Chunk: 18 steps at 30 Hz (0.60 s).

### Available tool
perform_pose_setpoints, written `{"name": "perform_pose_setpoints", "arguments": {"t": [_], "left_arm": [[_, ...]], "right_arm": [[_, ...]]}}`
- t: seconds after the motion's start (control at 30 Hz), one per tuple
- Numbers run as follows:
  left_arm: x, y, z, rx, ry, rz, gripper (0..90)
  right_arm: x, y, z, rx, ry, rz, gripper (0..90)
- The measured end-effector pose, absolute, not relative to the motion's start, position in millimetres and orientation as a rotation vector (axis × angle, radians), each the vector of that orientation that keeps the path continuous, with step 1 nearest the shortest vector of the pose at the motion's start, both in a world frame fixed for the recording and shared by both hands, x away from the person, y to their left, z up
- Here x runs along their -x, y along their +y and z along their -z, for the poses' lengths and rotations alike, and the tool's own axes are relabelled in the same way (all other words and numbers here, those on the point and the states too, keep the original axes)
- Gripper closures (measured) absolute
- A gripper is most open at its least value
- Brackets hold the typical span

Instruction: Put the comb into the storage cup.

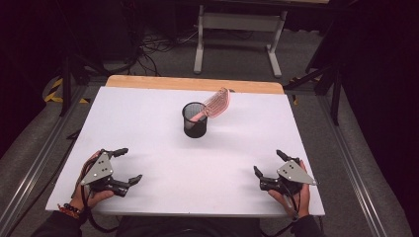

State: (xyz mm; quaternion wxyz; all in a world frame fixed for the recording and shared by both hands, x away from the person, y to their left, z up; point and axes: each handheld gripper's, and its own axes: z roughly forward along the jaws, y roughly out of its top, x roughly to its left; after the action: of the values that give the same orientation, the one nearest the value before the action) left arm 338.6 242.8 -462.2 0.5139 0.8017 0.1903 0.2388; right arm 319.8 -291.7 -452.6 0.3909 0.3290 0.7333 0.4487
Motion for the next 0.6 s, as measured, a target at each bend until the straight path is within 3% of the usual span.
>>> {"name": "perform_pose_setpoints", "arguments": {"t": [0.6], "left_arm": [[-339.0,242.4,460.8,-1.927,0.465,-0.586,4.9]], "right_arm": [[-319.9,-292.6,452.9,-0.839,1.862,-1.138,8.2]]}}
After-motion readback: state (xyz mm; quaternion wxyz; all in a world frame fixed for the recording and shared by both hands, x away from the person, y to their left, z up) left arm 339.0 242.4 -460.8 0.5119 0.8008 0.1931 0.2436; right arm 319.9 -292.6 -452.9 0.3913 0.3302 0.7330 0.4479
